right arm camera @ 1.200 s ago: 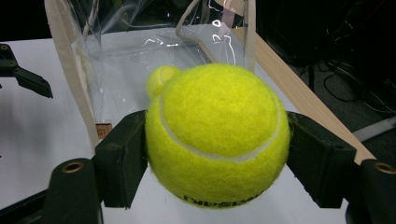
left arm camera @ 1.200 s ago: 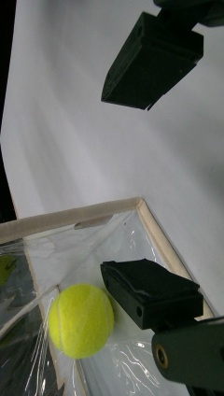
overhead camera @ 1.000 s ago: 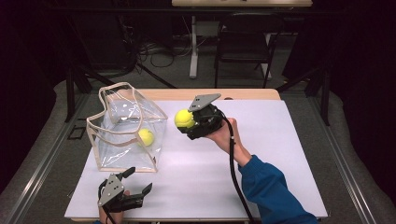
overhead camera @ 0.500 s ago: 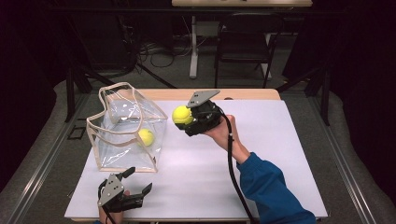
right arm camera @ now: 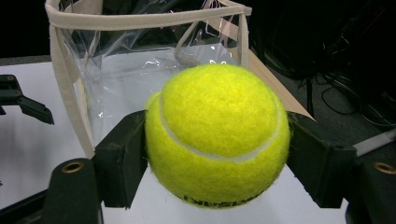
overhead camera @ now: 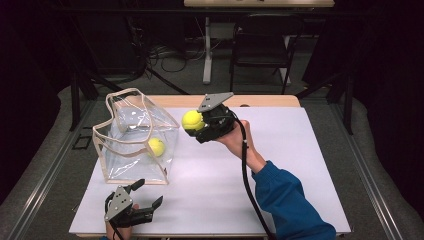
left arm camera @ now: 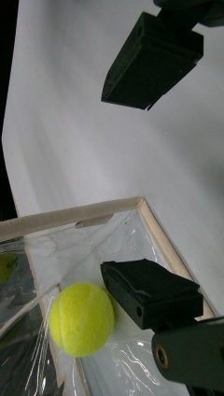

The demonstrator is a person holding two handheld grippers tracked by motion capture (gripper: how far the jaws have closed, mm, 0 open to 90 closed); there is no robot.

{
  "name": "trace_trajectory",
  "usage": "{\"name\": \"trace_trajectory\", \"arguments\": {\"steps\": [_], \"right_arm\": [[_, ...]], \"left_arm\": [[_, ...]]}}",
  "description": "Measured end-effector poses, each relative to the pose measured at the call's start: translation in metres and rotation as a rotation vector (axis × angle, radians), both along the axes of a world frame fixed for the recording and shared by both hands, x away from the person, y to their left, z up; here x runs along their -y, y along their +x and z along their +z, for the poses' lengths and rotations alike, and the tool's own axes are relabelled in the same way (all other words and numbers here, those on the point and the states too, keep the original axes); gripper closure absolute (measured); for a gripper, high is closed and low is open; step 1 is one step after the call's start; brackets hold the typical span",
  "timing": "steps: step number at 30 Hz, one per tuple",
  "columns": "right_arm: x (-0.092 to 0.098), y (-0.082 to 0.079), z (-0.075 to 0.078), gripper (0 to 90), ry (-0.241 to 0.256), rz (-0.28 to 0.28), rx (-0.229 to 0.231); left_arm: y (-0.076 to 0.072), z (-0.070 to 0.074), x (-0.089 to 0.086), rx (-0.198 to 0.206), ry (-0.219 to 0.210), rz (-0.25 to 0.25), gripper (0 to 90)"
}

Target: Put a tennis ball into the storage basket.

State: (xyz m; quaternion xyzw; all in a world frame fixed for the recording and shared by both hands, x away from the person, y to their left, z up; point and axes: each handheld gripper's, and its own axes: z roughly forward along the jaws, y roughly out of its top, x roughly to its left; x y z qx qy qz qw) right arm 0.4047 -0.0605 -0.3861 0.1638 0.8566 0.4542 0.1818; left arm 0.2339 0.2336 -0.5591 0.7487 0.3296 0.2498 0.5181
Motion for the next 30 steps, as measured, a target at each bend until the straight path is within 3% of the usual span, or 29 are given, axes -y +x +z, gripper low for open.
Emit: {"name": "trace_trajectory", "arguments": {"steps": [30], "right_arm": [[-0.014, 0.005, 0.016, 25.9, 0.001, 0.015, 0.024]], "left_arm": [[0.000, 0.000, -0.001, 0.001, -0.011, 0.002, 16.0]]}}
